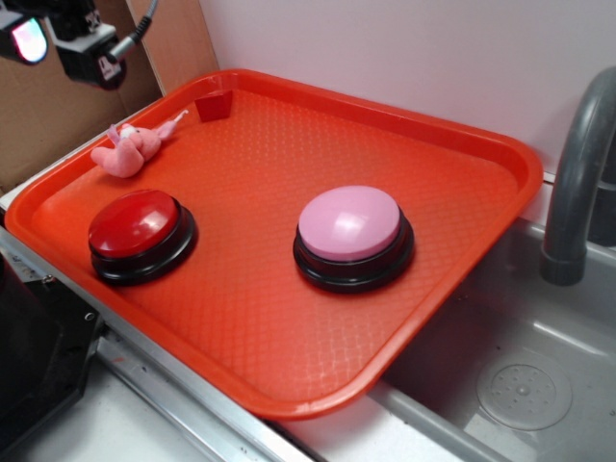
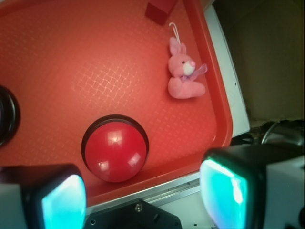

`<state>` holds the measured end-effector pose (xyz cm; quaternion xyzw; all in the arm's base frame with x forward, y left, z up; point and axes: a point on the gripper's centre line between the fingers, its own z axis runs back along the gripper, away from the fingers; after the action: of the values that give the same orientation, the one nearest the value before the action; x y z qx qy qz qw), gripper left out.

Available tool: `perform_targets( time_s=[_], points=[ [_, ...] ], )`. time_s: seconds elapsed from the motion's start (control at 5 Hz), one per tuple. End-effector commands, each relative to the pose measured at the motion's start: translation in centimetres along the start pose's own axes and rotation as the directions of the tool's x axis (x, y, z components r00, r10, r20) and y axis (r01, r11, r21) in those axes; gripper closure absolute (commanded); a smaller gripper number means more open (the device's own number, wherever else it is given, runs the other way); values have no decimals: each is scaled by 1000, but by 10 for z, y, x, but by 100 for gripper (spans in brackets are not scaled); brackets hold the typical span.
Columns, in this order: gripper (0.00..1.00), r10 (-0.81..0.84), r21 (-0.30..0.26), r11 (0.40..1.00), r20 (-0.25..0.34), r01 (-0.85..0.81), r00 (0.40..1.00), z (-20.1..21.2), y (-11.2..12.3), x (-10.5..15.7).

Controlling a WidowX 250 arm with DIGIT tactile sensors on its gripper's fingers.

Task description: Push the red button.

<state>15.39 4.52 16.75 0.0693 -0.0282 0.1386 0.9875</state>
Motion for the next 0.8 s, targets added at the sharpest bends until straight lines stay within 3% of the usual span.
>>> perform_targets(
  time_s=[0.0, 0.6],
  points=[
    [0, 22, -4, 1000, 31, -22, 999, 20, 7, 6],
    [0, 96, 1, 995, 24, -96, 995, 25, 19, 10]
  ],
)
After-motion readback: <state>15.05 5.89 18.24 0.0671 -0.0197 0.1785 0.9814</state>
